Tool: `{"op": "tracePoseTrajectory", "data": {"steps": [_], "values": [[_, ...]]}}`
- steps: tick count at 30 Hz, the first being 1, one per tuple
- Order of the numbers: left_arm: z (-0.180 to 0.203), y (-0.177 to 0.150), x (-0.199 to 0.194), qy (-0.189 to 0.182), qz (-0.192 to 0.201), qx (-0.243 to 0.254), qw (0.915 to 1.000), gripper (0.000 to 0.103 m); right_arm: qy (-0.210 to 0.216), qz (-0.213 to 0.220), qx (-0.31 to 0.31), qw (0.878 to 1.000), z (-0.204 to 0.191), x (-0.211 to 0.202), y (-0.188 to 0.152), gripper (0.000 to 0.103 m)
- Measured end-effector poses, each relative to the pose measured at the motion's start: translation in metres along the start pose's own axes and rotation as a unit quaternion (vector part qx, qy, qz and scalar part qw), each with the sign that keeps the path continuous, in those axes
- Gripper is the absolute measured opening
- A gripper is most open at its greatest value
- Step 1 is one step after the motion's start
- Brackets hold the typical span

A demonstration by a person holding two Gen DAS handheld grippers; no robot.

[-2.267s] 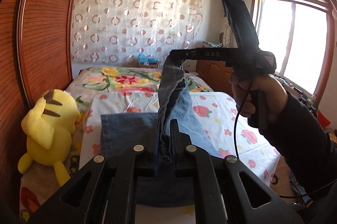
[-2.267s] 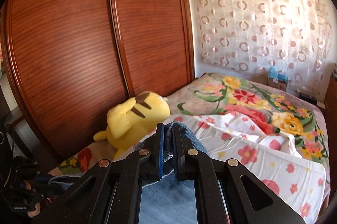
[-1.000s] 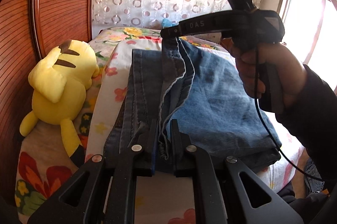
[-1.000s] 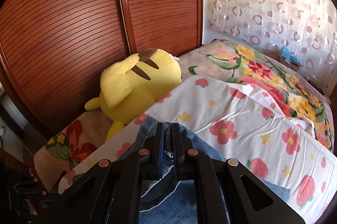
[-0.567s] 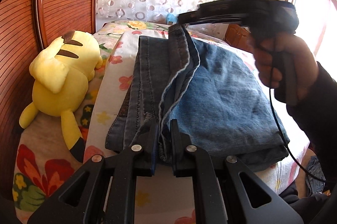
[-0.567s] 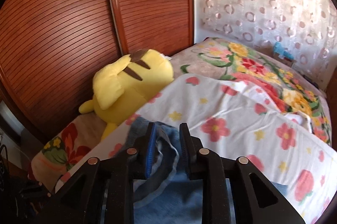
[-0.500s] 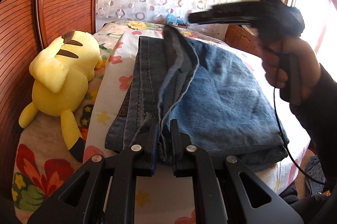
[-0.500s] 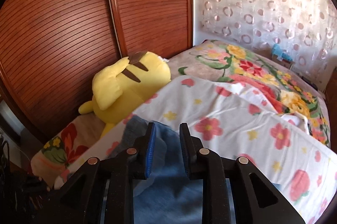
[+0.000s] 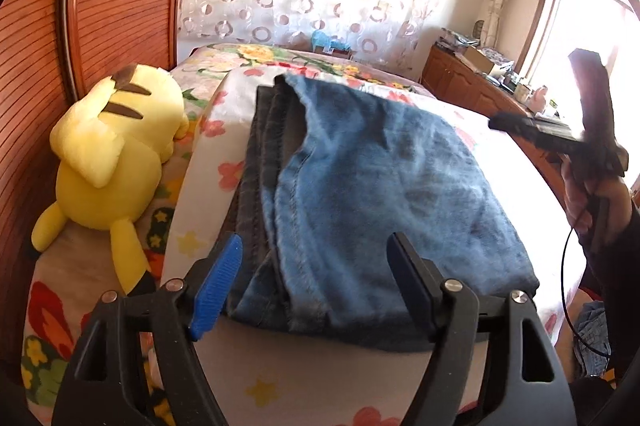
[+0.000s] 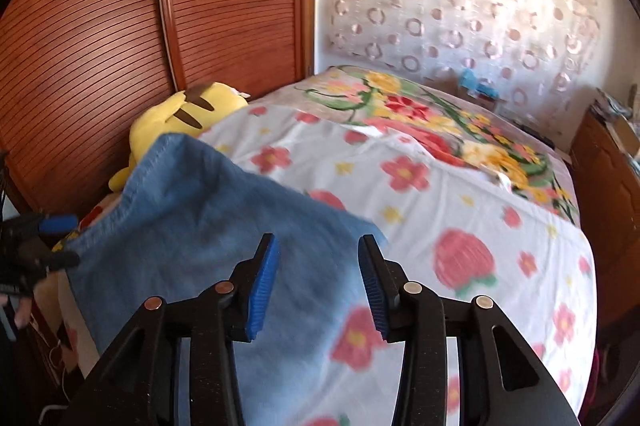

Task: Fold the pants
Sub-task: 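Lay the fold down and open both tools above the jeans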

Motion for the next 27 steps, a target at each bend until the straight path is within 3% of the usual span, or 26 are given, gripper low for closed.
{"op": "tracePoseTrajectory", "data": {"steps": [10, 14, 27], "values": [[0.036, 0.009, -0.003, -0.001, 0.027, 0.025, 0.9993, 0.076, 0.010, 0.002, 0.046, 0.999, -0.016, -0.048, -0.063, 0.043], [0.051, 0.005, 0.001, -0.003, 0.022, 0.045, 0.9988, 0.076, 0.022, -0.005, 0.058, 0.998, -0.027, -0.050, -0.081, 0.049], [0.074, -0.028, 0.020, -0.007, -0.017, 0.087, 0.9961, 0.076, 0.032, -0.019, 0.088, 0.995, -0.031, -0.035, -0.102, 0.049]]}}
Point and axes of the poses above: each gripper's, at about its wrist camera, not at the fingertips, and x roughly the way its jaws point, z to its right, y to its top, the point moved 7 cm from there along x, roughly the way its jaws point, and after that the axes turned 10 degrees about y, right-handed, at the moved point
